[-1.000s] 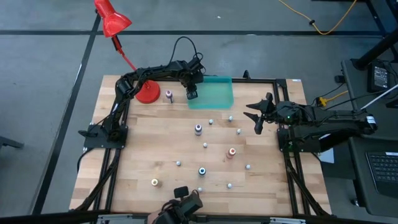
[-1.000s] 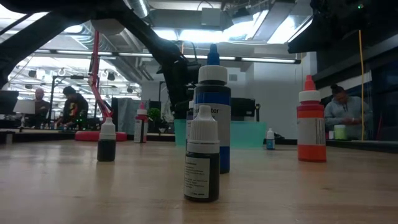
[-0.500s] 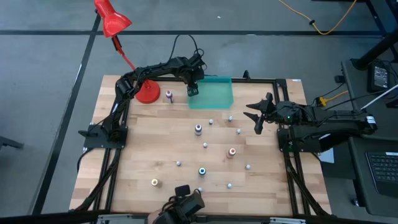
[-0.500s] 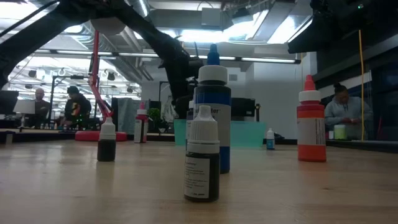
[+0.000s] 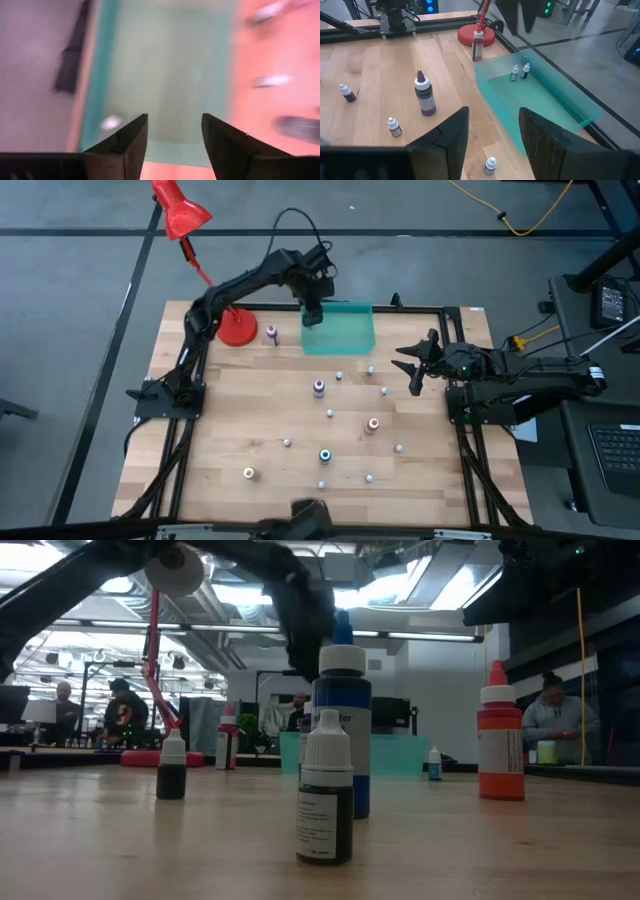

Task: Pick & Place food coloring
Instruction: Put the small purple food coloring bottle into the green bin

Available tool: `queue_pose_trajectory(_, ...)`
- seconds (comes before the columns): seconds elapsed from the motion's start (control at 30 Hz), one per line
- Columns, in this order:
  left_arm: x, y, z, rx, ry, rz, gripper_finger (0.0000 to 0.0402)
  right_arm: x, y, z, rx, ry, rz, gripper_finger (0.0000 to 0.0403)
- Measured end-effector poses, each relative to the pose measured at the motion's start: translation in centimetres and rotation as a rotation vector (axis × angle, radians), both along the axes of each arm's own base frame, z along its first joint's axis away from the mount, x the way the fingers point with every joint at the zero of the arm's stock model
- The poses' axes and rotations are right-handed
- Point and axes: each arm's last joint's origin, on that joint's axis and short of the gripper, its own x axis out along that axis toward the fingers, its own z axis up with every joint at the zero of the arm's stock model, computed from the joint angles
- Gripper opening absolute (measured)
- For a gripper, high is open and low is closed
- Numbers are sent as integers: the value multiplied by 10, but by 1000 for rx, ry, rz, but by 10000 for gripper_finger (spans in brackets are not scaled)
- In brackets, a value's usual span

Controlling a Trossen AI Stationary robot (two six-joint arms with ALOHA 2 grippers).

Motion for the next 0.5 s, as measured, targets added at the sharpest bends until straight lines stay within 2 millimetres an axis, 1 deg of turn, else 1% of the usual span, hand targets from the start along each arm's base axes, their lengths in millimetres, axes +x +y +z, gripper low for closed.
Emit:
queue_pose_trajectory(0.03, -3, -6, 12, -55, -73, -41, 182, 0, 0, 0, -1, 0, 0, 175)
queue_pose_trajectory(0.1, -11, -21, 42, -121, -223, -130, 182, 0, 0, 0, -1, 0, 0, 175)
queue_pose_trajectory(0.17, -23, -38, 71, -127, -322, -214, 180, 0, 0, 0, -2, 0, 0, 175)
queue_pose_trajectory(0.23, -37, -55, 94, -92, -359, -264, 178, 0, 0, 0, -1, 0, 0, 175)
queue_pose_trajectory(0.4, -74, -99, 140, -17, -405, -331, 173, 0, 0, 0, -1, 0, 0, 175)
queue_pose_trajectory(0.5, -90, -124, 151, -39, -383, -378, 173, 0, 0, 0, -1, 0, 0, 175)
